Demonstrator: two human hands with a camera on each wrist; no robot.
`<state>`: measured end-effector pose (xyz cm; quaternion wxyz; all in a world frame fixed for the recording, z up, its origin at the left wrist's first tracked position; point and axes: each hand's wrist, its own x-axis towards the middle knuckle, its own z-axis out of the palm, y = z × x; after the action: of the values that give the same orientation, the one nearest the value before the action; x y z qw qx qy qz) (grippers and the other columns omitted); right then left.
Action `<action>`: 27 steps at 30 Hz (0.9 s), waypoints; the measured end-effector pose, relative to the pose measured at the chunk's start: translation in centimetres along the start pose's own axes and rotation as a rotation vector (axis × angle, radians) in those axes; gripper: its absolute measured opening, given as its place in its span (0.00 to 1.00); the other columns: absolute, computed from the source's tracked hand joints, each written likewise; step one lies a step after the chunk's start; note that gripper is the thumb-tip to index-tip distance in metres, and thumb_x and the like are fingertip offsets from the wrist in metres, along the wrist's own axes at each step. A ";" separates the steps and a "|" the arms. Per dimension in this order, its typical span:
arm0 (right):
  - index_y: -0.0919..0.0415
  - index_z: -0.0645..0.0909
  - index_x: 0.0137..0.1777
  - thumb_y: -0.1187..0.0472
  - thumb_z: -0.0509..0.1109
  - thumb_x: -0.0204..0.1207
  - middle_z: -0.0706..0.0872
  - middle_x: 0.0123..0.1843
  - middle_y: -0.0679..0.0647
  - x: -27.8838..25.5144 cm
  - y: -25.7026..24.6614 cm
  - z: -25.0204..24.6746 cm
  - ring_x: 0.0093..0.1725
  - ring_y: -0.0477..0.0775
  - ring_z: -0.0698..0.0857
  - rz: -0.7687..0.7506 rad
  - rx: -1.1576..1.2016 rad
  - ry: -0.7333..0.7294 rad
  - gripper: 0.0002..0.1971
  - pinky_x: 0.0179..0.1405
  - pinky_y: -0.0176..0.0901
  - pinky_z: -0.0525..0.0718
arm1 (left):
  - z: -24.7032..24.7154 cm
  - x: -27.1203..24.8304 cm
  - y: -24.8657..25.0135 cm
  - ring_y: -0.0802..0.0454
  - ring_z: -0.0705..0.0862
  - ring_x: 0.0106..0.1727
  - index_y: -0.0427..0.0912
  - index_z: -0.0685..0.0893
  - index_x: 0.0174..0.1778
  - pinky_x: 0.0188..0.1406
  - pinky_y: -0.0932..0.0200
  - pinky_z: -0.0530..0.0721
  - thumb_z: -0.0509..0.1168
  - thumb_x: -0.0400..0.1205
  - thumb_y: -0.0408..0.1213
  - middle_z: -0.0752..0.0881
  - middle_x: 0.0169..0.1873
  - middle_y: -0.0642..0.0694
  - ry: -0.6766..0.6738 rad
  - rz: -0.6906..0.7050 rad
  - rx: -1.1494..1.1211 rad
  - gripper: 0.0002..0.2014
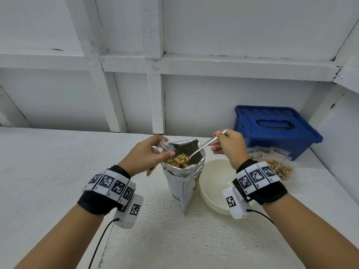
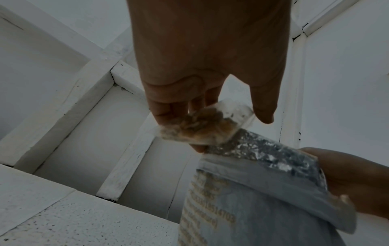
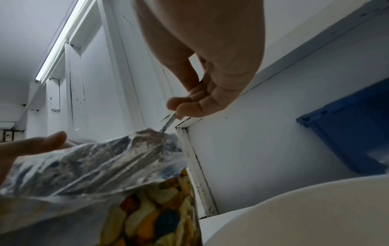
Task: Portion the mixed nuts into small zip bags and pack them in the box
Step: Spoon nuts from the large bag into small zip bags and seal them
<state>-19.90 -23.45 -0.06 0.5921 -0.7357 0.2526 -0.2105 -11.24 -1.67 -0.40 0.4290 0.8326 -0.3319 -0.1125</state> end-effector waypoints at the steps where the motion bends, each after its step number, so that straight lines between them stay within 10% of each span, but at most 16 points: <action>1: 0.66 0.80 0.49 0.64 0.59 0.82 0.84 0.32 0.57 0.0 0.0 -0.2 0.27 0.48 0.82 0.001 0.014 0.021 0.08 0.29 0.36 0.85 | -0.1 0.0 0.1 0.52 0.84 0.50 0.47 0.76 0.63 0.37 0.63 0.82 0.69 0.73 0.51 0.84 0.53 0.48 0.001 0.004 0.029 0.24; 7: 0.64 0.79 0.46 0.65 0.60 0.81 0.85 0.32 0.58 0.2 -0.7 -1.2 0.23 0.43 0.83 -0.040 0.046 0.100 0.08 0.26 0.34 0.84 | -0.8 -0.2 1.0 0.56 0.78 0.36 0.48 0.74 0.65 0.20 0.54 0.83 0.72 0.74 0.49 0.75 0.44 0.59 -0.007 -0.009 0.183 0.25; 10: 0.64 0.79 0.44 0.65 0.60 0.81 0.84 0.31 0.58 0.3 -1.3 -1.7 0.22 0.43 0.82 -0.056 0.070 0.135 0.08 0.25 0.34 0.83 | -1.1 0.0 1.2 0.55 0.79 0.48 0.47 0.76 0.65 0.31 0.70 0.74 0.71 0.73 0.53 0.76 0.49 0.57 -0.028 0.046 0.334 0.27; 27: 0.58 0.78 0.40 0.65 0.59 0.81 0.84 0.31 0.57 -0.3 -3.9 -0.9 0.21 0.41 0.81 -0.133 0.090 0.065 0.10 0.25 0.32 0.83 | 0.6 1.2 2.3 0.55 0.75 0.50 0.42 0.75 0.67 0.42 0.65 0.71 0.71 0.73 0.52 0.80 0.58 0.47 -0.019 0.086 0.348 0.29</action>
<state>-20.21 -23.28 3.96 0.6006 -0.7165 0.2123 -0.2841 -11.70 -3.80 1.16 0.2798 0.8781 -0.3858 -0.0429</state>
